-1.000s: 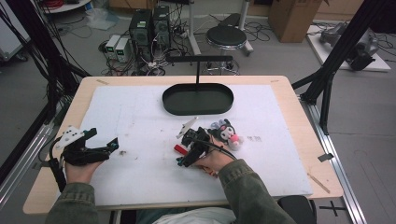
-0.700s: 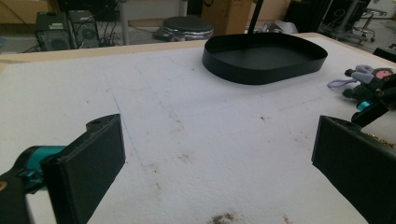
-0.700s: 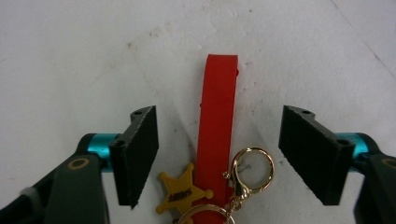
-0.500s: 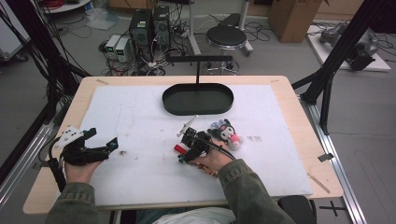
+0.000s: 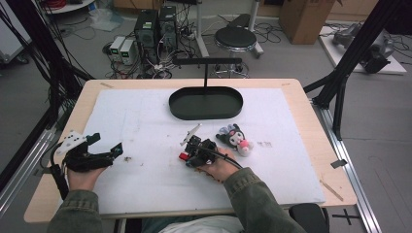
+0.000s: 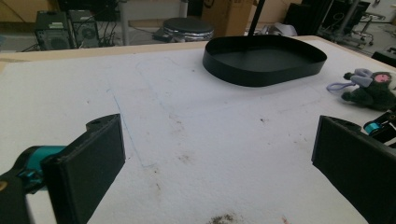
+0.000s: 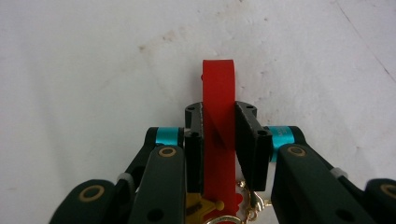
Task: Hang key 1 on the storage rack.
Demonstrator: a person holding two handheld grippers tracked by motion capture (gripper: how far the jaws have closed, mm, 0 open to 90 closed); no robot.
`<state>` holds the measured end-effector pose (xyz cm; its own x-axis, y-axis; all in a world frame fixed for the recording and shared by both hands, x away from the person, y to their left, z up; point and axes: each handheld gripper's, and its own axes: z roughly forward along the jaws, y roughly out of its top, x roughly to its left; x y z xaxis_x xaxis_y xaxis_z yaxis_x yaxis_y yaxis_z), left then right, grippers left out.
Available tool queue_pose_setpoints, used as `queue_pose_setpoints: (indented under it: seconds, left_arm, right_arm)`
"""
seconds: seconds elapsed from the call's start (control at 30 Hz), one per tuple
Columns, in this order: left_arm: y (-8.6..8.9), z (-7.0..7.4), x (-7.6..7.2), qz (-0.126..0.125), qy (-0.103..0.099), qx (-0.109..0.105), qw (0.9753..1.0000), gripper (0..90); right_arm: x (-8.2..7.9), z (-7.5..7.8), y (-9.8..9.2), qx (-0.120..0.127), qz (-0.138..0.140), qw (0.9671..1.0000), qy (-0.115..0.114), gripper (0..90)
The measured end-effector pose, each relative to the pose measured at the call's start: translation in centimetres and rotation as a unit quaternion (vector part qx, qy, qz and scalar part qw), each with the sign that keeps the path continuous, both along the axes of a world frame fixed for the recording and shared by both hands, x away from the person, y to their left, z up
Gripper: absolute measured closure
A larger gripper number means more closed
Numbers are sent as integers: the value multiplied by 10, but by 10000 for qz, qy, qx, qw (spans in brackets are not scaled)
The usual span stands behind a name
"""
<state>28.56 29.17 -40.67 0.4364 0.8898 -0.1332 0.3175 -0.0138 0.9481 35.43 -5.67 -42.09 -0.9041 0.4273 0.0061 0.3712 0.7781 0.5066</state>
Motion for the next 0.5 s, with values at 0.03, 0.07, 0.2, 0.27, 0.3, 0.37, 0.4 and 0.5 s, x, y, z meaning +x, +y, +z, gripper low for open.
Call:
queue_pose_setpoints:
  seconds: [0.03, 0.07, 0.2, 0.27, 0.3, 0.37, 0.4, 0.5]
  left_arm:
    - [0, 0, 0, -16, 1, 3, 10000, 31]
    - [0, 0, 0, -18, -3, -5, 10000, 31]
    - [-1, 0, 0, -35, 2, -5, 10000, 32]
    - [0, 0, 0, -39, -11, -13, 10000, 31]
    - [0, 0, 0, -59, -17, -18, 10000, 32]
    - [0, 0, 0, -72, -26, -36, 10000, 31]
    - [-1, 0, 0, -87, -29, -41, 9999, 31]
    - [0, 0, 0, -92, -31, -44, 9999, 31]
  right_arm:
    - [0, 1, -1, 61, -3, 10000, 36, 743]
    - [1, 3, -2, 136, 2, 9999, 3, 744]
    - [2, 11, -8, 413, -59, 9991, 90, 744]
    - [2, 13, -11, 504, -51, 9986, 115, 744]
    - [3, 14, -12, 551, -47, 9984, 143, 745]
    - [4, 16, -14, 603, -24, 9980, 180, 745]
    - [5, 20, -18, 761, -47, 9967, 285, 746]
    - [6, 28, -26, 983, -85, 9945, 344, 746]
